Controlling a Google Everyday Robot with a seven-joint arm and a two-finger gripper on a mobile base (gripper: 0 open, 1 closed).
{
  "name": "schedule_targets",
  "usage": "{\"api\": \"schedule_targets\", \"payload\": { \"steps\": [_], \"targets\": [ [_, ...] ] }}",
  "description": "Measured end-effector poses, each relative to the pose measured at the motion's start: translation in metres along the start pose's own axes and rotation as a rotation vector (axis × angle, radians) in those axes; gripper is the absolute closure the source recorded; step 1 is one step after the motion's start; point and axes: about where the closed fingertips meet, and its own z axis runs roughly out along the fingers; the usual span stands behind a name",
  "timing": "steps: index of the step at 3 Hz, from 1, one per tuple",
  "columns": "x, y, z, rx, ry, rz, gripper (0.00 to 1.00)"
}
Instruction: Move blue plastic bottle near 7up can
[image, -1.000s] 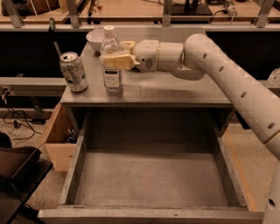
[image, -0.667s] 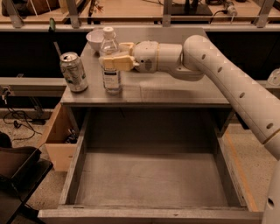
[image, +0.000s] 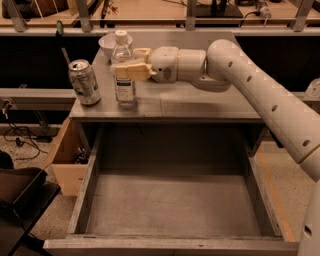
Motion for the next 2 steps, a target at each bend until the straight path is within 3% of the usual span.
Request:
{"api": "schedule_targets", "payload": {
  "steps": [1,2],
  "targets": [
    [-0.0004,0.0014,0.0027,-0.005,0.0,0.0,0.16],
    [-0.0009,0.0028,0.0054,-0.01,-0.001,0.0,0.0]
  ]
}}
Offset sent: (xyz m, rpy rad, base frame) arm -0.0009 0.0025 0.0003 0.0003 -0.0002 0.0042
